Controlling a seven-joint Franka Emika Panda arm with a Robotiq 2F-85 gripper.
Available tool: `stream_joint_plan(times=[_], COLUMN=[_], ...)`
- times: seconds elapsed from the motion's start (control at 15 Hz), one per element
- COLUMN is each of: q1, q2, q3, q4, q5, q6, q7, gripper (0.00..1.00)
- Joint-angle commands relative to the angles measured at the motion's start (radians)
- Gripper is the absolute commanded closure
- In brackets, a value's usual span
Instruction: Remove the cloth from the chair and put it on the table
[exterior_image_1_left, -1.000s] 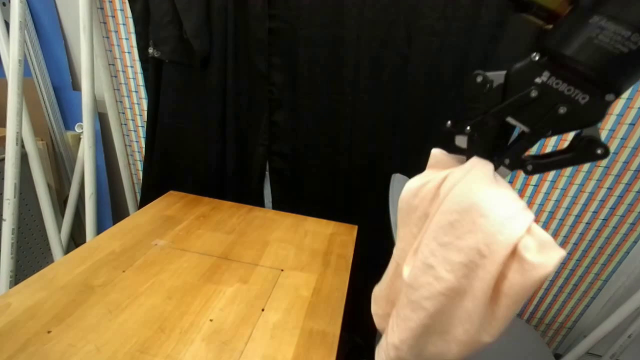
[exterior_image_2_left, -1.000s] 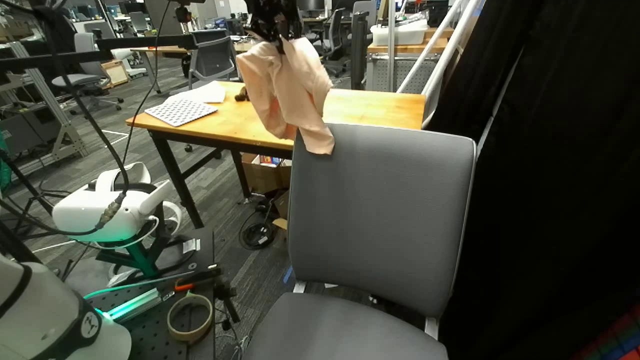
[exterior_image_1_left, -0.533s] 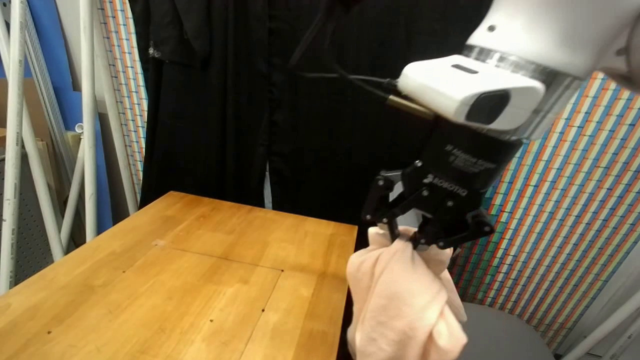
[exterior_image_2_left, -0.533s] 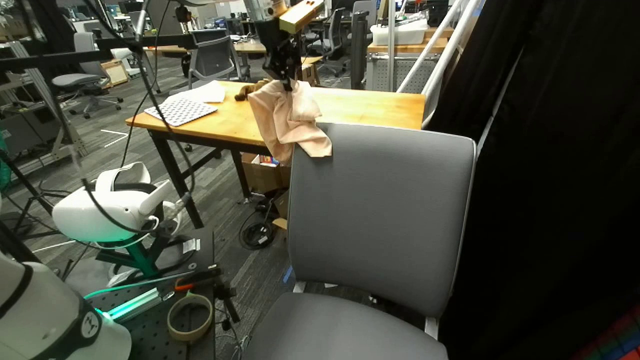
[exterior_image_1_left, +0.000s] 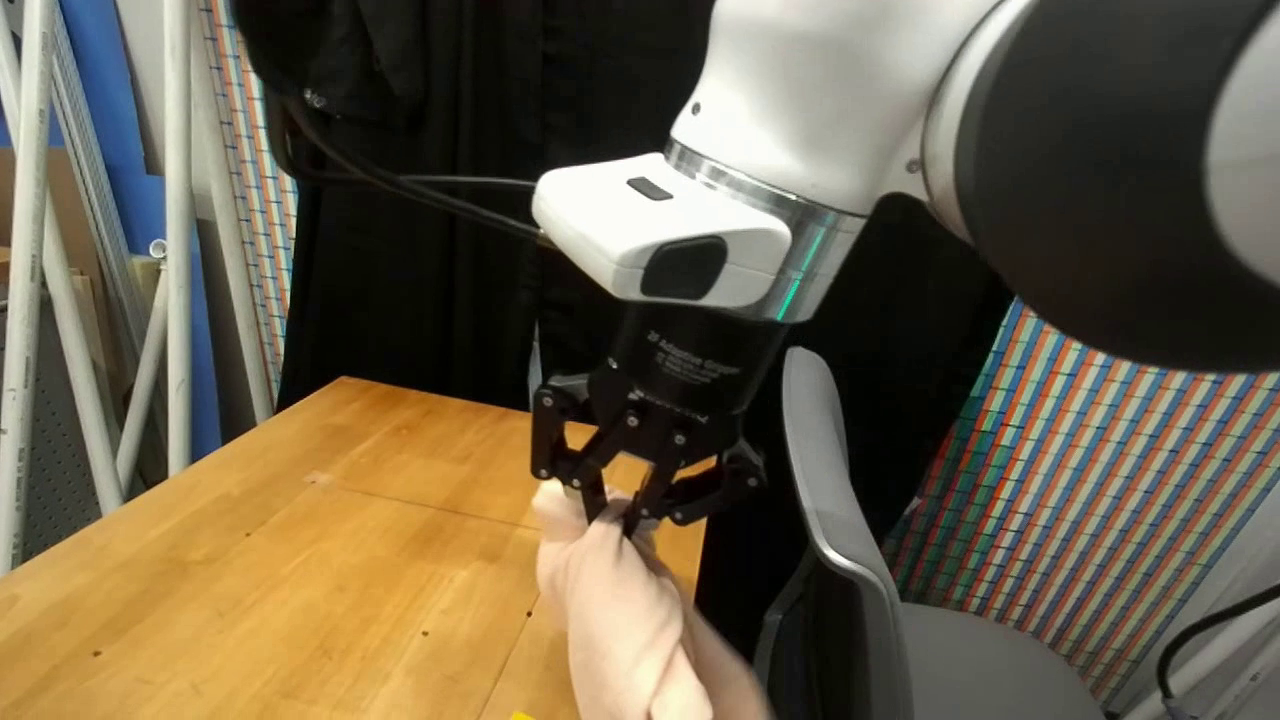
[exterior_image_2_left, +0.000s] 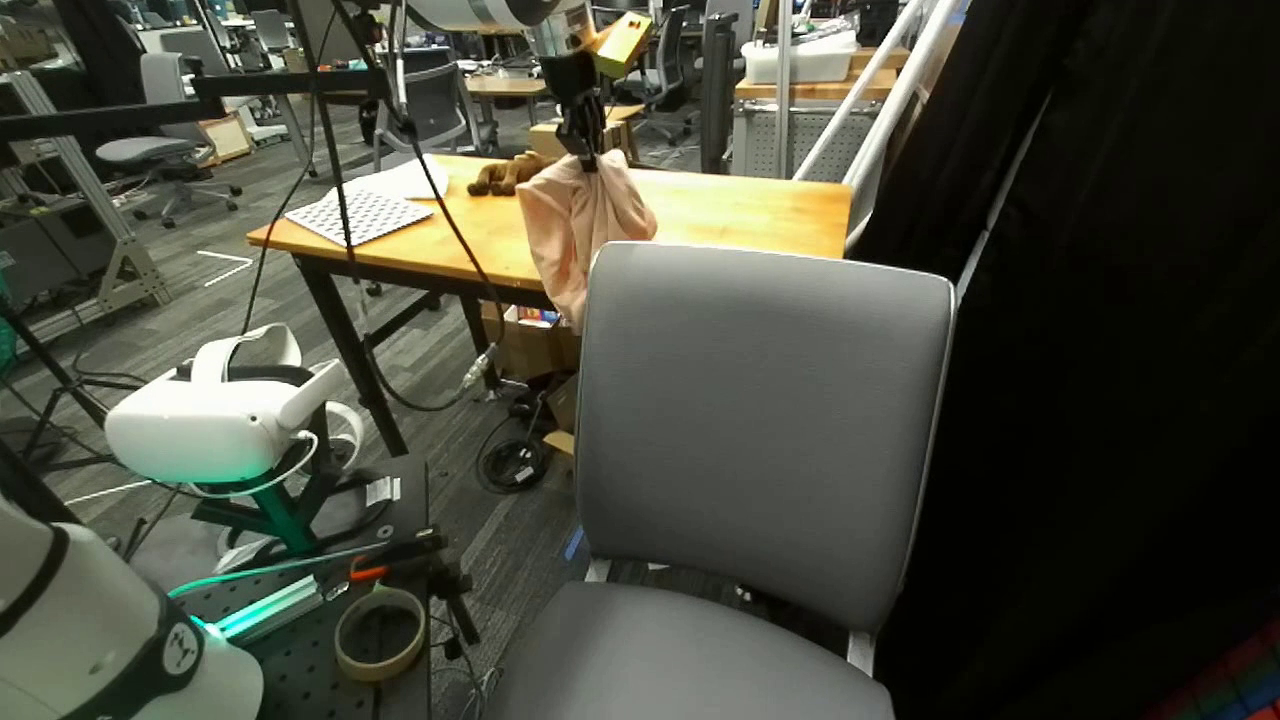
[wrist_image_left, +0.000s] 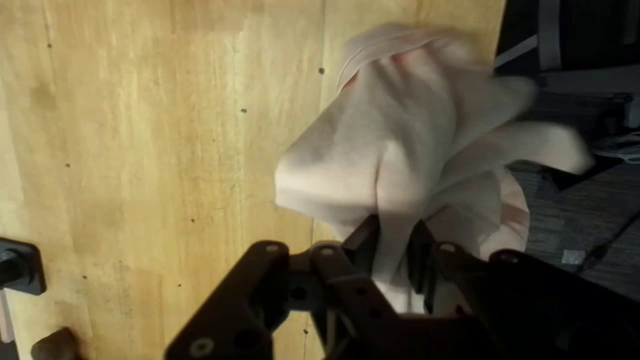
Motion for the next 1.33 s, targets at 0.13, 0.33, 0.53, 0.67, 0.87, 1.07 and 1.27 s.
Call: stream_joint_plan(times=[0.13, 0.33, 0.53, 0.67, 0.87, 1.07, 1.27], q1=[0.017, 0.016, 0.017, 0.017, 0.017, 0.017, 0.017], q2=[0.048, 0.051, 0.053, 0.053, 0.054, 0.055, 0.055], q3=[0.007, 0.006, 0.006, 0.006, 0.006, 0.006, 0.006], q4=[0.101, 0.119, 0.119, 0.119, 0.119, 0.119, 0.119], q5=[0.008, 0.010, 0.010, 0.010, 0.010, 0.010, 0.010], q6=[-0.032, -0.041, -0.041, -0.041, -0.041, -0.042, -0.042], q7=[-0.019, -0.025, -0.026, -0.026, -0.026, -0.026, -0.026], gripper=[0.70, 0.58, 0.59, 0.59, 0.59, 0.59, 0.59])
